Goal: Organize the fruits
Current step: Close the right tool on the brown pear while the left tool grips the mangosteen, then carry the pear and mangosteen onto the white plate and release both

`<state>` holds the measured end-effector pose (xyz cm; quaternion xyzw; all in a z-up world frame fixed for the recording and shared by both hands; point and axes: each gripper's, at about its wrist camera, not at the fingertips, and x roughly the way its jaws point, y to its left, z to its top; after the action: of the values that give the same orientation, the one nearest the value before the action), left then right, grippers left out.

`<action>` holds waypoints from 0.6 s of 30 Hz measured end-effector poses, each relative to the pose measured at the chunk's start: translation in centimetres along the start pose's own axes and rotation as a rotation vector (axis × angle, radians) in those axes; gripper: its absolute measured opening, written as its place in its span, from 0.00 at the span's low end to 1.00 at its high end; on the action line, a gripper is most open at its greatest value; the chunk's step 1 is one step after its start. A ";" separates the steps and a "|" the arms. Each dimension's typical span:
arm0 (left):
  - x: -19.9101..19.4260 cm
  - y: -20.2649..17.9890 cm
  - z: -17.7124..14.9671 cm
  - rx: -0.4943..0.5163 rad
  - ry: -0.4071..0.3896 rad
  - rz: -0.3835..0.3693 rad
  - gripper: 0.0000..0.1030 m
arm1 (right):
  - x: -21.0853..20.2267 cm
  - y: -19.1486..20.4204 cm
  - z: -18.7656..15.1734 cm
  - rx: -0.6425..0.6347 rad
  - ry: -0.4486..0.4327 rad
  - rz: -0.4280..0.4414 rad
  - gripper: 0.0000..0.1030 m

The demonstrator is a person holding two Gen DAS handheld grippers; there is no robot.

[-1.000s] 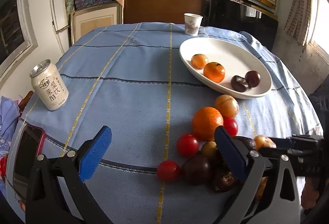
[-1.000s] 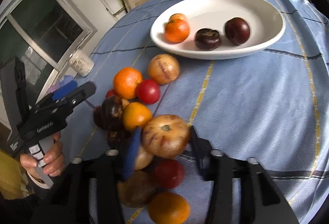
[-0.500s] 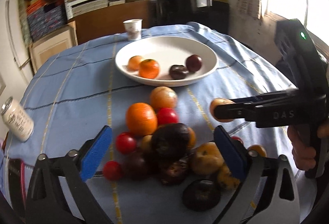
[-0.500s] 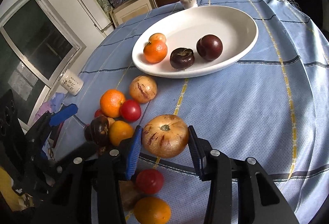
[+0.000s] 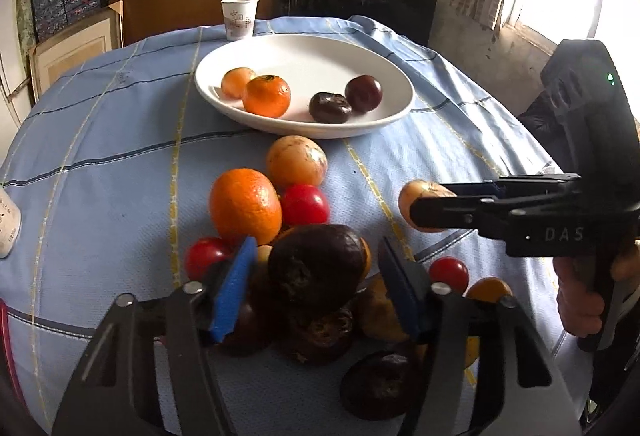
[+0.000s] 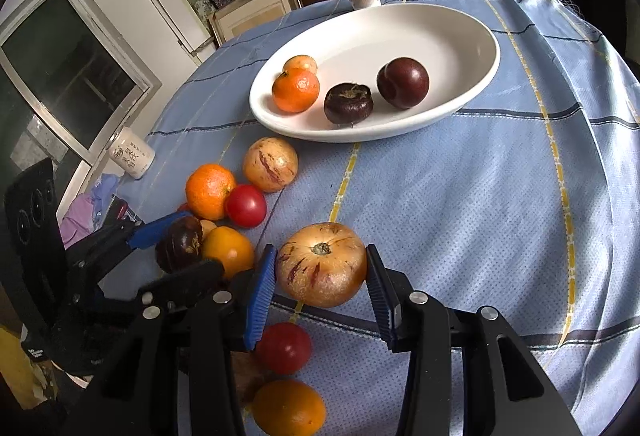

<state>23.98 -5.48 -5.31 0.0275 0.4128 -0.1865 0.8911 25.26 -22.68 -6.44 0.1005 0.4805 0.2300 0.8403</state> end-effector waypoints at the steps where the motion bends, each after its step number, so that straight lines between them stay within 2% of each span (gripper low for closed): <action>1: 0.0 0.0 0.0 0.001 0.000 0.002 0.56 | 0.0 0.0 0.0 -0.001 0.001 0.002 0.43; 4: -0.1 -0.1 0.0 0.010 -0.001 0.014 0.53 | -0.1 0.2 0.0 -0.014 -0.009 -0.008 0.43; 6: -0.3 -0.3 0.0 0.024 -0.008 0.016 0.43 | -0.3 0.4 0.0 -0.023 -0.017 -0.015 0.43; 12: -0.9 -1.8 -0.5 0.087 -0.021 0.023 0.43 | -0.4 0.7 0.0 -0.044 -0.027 -0.013 0.43; 18: -1.4 -1.5 -0.4 0.048 -0.032 -0.001 0.43 | -0.8 0.7 0.1 -0.034 -0.054 0.010 0.43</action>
<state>22.31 -6.38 -4.39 0.0458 0.3939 -0.1971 0.8966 24.79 -22.45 -5.53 0.0946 0.4529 0.2394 0.8536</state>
